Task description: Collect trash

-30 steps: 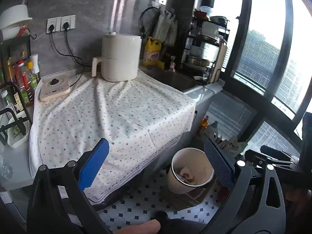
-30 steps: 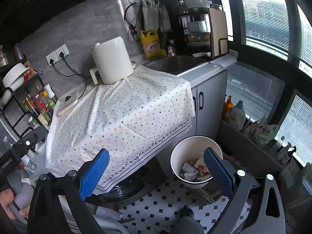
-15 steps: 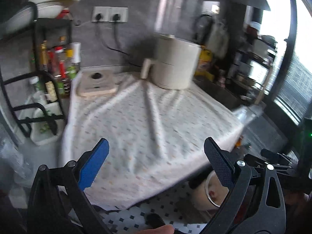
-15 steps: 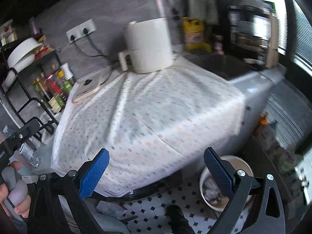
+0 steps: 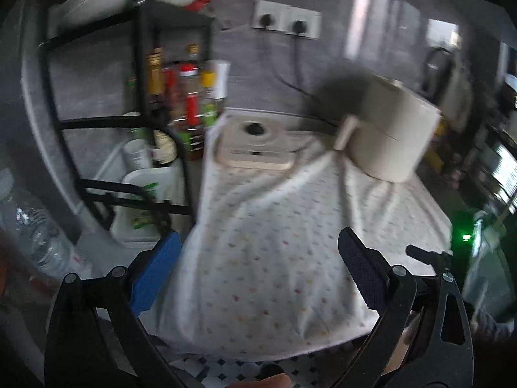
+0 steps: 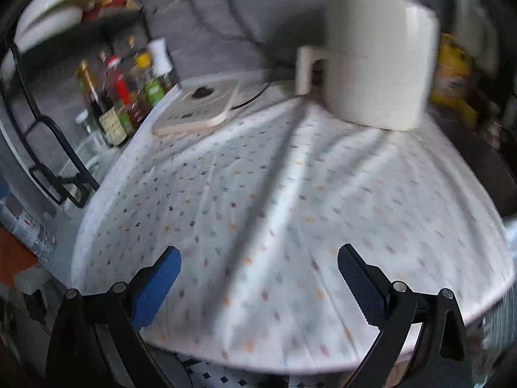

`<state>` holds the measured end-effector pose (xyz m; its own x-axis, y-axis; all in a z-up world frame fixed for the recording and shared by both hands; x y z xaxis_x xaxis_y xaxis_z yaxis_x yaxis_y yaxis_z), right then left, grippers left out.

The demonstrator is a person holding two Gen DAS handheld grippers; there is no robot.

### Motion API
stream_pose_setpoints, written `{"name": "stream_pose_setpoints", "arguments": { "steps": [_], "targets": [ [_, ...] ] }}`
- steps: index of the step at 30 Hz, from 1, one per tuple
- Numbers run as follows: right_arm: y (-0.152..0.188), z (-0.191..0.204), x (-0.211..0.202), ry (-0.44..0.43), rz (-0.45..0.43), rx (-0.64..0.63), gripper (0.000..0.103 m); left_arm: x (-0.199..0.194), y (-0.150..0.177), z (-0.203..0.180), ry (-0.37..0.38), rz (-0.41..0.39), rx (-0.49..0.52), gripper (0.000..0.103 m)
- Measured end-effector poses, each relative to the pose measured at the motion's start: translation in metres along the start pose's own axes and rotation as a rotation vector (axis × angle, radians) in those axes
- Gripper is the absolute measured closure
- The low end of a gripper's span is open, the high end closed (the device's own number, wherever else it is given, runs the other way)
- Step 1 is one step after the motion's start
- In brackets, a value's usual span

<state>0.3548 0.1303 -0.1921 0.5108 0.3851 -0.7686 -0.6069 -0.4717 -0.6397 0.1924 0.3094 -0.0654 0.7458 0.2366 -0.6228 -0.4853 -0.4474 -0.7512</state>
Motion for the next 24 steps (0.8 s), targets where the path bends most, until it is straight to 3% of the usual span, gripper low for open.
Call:
{"name": "stream_pose_setpoints", "arguments": {
  "steps": [12,18,24],
  "targets": [
    [-0.051,0.075,0.129,-0.005,0.076,-0.195,0.008,-0.016,-0.014,0.069,-0.208,-0.034,-0.173,0.006],
    [-0.063,0.085,0.126,-0.032,0.059,-0.176,0.008,-0.017,-0.015,0.083,-0.238,-0.042,-0.181,0.006],
    [-0.052,0.078,0.098,-0.022,0.029,-0.144,0.008,-0.007,-0.015,0.087,-0.199,-0.034,-0.183,0.006]
  ]
}}
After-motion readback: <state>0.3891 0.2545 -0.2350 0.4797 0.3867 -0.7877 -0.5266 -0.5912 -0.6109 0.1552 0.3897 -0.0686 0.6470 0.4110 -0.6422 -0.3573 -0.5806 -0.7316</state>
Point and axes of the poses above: each gripper's, at about its wrist camera, not at the fingertips, and x roughly the way its jaws point, z to its left, y to its underside, the point moved 9 cm from there along x, roughly the way its jaws point, and after that the axes turned 10 degrees about y, right-handed, at the moved point
